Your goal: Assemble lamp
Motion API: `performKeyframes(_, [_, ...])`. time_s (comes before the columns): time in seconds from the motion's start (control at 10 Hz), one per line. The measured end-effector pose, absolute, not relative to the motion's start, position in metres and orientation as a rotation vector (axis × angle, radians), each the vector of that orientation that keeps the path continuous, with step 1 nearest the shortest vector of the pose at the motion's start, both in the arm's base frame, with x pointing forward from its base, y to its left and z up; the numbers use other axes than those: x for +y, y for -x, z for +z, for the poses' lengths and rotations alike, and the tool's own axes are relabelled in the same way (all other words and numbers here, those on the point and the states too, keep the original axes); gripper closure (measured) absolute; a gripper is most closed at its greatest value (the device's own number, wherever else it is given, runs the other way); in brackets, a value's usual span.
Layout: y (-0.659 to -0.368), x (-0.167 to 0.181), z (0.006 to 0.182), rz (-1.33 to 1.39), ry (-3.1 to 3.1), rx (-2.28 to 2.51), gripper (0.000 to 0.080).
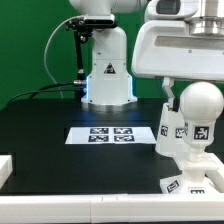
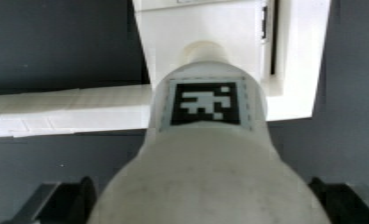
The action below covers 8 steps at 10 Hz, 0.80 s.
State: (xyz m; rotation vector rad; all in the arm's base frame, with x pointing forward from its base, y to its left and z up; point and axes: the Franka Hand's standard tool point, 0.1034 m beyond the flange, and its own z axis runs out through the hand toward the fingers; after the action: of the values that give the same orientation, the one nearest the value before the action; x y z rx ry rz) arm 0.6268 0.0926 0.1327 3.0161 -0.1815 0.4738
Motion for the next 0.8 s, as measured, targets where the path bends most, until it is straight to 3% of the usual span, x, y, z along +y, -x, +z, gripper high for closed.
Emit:
performKeyframes(0.4, [-0.624,0.095,0.116,0.462,-3.015,-0.165,0.0223])
performKeyframes(0.8, [-0.625,0.100,0.115,0.486,-3.013,-0.162,0.0223])
